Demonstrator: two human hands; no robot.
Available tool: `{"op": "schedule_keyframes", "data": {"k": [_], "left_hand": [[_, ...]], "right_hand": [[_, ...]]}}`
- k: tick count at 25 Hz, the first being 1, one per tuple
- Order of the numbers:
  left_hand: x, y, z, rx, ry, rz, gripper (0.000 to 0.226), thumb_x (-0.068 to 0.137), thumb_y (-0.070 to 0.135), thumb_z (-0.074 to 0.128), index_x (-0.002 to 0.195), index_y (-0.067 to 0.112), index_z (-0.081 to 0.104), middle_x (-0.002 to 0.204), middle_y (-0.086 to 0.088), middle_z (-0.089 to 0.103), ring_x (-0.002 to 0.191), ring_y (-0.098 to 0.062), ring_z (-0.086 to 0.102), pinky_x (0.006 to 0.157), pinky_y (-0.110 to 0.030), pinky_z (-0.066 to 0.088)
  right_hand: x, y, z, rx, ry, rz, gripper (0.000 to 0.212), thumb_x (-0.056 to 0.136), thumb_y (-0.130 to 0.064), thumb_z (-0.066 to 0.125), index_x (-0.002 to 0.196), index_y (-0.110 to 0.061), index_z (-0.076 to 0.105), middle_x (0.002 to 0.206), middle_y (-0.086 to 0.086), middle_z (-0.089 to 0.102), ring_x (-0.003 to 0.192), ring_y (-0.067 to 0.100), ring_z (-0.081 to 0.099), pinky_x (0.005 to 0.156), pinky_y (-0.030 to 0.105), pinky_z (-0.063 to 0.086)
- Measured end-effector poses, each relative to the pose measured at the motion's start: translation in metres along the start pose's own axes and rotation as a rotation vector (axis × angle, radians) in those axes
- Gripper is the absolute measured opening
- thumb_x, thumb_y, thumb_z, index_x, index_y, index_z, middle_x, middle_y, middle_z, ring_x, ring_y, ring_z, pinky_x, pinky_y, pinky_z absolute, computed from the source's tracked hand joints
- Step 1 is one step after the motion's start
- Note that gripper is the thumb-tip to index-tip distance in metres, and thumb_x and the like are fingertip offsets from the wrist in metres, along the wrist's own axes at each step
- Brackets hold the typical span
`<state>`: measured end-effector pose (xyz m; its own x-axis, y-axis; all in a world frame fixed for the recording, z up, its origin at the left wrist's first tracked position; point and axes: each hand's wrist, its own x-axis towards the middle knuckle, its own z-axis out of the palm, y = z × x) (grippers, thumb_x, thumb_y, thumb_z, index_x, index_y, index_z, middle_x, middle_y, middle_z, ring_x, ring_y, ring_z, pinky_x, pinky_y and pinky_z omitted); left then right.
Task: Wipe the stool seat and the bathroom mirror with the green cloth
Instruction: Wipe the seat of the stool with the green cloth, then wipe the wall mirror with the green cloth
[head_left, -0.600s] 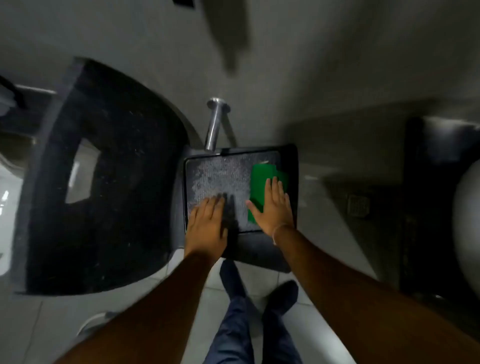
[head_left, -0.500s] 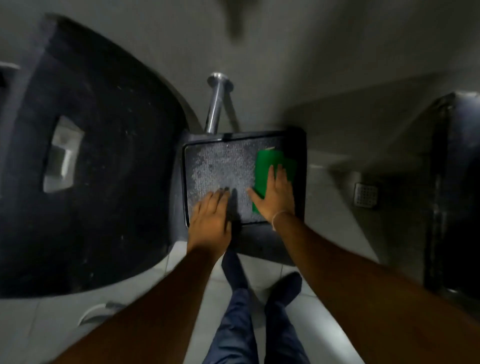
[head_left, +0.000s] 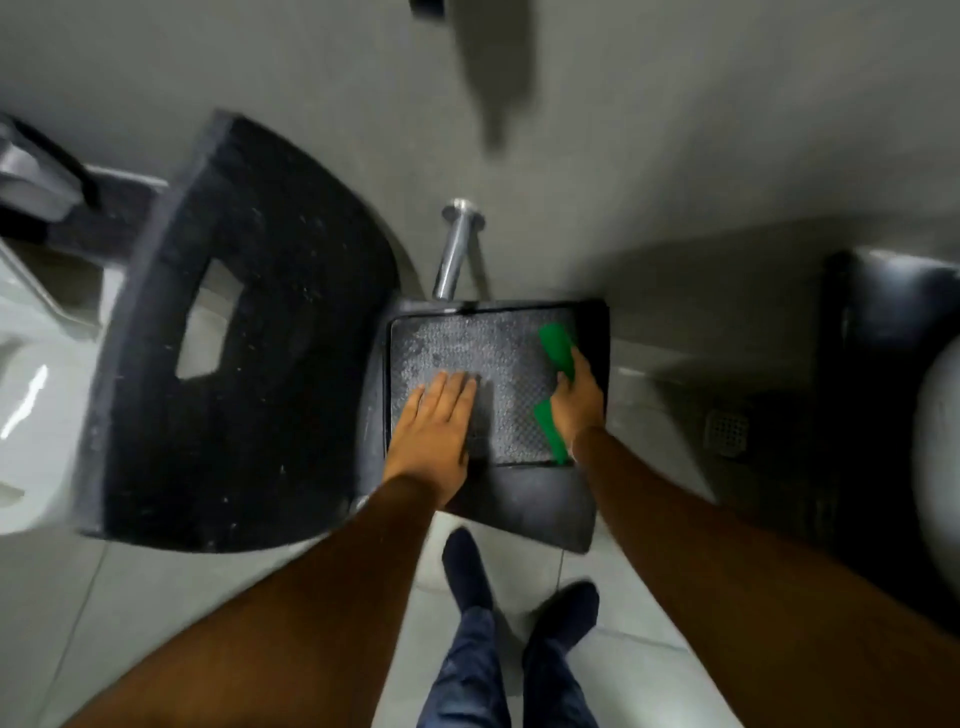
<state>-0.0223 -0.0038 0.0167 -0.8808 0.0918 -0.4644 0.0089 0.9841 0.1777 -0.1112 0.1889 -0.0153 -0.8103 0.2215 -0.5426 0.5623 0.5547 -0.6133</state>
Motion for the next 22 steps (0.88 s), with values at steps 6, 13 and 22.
{"op": "schedule_keyframes", "data": {"k": [6,13,22], "left_hand": [[-0.041,0.077,-0.201,0.019,0.186,0.088,0.096,0.103,0.028,0.048,0.182,0.020,-0.006,0.190,-0.003,-0.015,0.175,-0.023,-0.016,0.138,-0.041,-0.015],[-0.089,0.195,-0.453,0.148,0.853,0.431,0.081,0.076,0.017,0.070,0.156,0.011,0.067,0.172,-0.012,0.054,0.157,-0.035,0.054,0.131,-0.050,0.025],[-0.114,0.363,-0.680,-0.011,1.327,0.530,0.077,0.104,0.043,0.042,0.177,0.020,0.035,0.187,-0.011,0.023,0.173,-0.032,0.021,0.141,-0.055,0.014]], "right_hand": [[-0.096,-0.115,-0.154,0.668,0.053,-0.004,0.030,0.112,-0.003,0.042,0.134,-0.013,0.060,0.111,0.023,0.063,0.089,0.030,0.064,0.074,0.042,0.057],[-0.228,-0.241,-0.357,1.192,0.515,-0.300,0.046,0.111,-0.008,0.048,0.157,-0.019,0.049,0.154,0.015,0.060,0.137,0.039,0.060,0.119,0.053,0.046],[-0.244,-0.325,-0.572,1.006,0.978,-0.856,0.060,0.114,-0.018,0.044,0.170,-0.024,0.021,0.172,-0.009,0.028,0.159,0.018,0.036,0.125,0.015,0.035]]}}
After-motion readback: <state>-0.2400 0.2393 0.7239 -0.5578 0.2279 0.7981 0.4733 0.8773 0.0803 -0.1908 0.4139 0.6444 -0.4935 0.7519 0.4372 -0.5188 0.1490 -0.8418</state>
